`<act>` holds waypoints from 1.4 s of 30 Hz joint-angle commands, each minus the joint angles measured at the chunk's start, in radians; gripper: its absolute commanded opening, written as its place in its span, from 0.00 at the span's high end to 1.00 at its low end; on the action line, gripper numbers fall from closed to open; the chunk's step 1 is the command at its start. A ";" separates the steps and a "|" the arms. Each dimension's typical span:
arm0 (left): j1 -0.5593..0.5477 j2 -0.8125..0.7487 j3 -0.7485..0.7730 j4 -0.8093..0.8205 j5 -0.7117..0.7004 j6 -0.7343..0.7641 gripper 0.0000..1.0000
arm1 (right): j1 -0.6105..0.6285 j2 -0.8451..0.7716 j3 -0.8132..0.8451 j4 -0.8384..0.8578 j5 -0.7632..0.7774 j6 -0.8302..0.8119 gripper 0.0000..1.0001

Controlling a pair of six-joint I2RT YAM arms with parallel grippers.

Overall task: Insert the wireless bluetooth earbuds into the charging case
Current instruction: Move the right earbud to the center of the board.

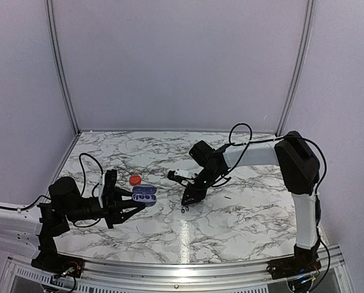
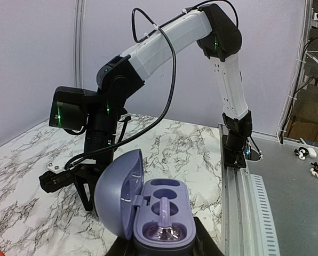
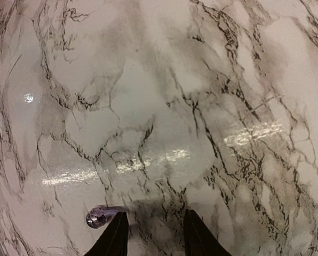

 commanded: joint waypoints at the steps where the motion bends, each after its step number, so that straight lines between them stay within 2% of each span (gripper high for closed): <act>1: 0.004 0.007 -0.001 0.048 0.017 0.001 1.00 | 0.012 -0.028 -0.022 -0.052 -0.040 -0.025 0.63; 10: 0.004 0.008 0.001 0.050 0.020 -0.001 1.00 | 0.018 -0.024 -0.024 -0.103 -0.093 -0.057 0.63; 20: 0.004 0.017 0.012 0.048 0.021 0.003 1.00 | 0.007 -0.052 -0.062 -0.126 -0.052 -0.045 0.65; 31: 0.004 0.026 0.019 0.048 0.027 0.003 1.00 | 0.003 -0.160 -0.196 -0.084 -0.122 -0.009 0.66; 36: 0.004 0.028 0.022 0.049 0.030 0.004 1.00 | 0.004 -0.167 -0.211 -0.058 -0.168 0.020 0.66; 42: 0.004 0.028 0.021 0.049 0.030 0.005 1.00 | 0.004 -0.165 -0.218 -0.031 -0.147 0.066 0.65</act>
